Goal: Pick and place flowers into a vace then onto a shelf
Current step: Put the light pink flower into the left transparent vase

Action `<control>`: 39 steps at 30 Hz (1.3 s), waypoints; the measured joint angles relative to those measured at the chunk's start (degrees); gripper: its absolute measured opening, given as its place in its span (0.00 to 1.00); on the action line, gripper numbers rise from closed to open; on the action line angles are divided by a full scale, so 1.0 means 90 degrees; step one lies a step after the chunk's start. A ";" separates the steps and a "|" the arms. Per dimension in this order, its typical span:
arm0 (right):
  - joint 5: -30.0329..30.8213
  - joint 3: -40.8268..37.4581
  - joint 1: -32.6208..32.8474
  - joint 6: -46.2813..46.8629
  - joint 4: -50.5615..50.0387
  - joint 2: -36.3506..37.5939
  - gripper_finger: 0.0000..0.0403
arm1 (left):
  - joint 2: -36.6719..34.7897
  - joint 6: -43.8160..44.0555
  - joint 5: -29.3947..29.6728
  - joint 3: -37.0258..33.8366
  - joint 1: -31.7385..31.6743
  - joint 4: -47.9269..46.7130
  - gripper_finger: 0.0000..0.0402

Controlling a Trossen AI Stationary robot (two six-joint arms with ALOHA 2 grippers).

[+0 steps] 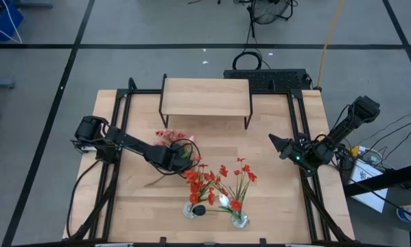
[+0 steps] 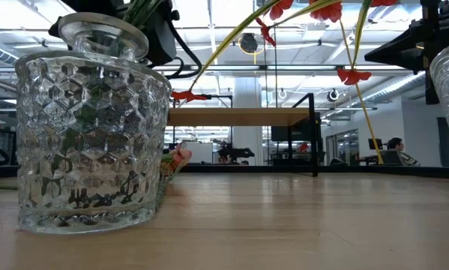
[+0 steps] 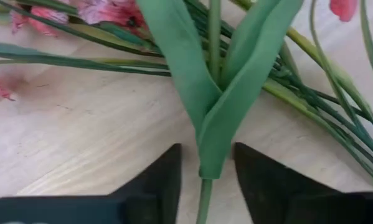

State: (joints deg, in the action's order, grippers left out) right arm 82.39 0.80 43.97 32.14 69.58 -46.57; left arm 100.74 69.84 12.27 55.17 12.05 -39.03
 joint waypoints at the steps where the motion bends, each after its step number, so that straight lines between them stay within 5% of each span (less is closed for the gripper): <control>1: 0.0002 0.0000 0.0000 0.0000 0.0000 0.0002 0.01 | -0.0004 0.0070 0.0007 -0.0013 0.0000 0.0006 0.32; 9: 0.0001 -0.0001 0.0001 -0.0002 0.0000 0.0001 0.01 | -0.0071 0.0159 -0.0110 -0.0031 -0.0006 -0.0022 0.04; 22: 0.0002 0.0000 0.0000 -0.0005 0.0000 0.0002 0.01 | -0.0833 0.0666 0.0080 -0.0052 0.0072 -0.0383 0.05; 39: 0.0002 -0.0002 0.0002 -0.0002 0.0000 0.0000 0.01 | -0.2606 0.3928 0.3255 -0.0038 0.1631 -0.0973 0.05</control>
State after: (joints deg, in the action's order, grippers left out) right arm 82.41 0.78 43.98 32.12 69.58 -46.56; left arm 77.29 105.20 41.57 54.83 26.74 -47.79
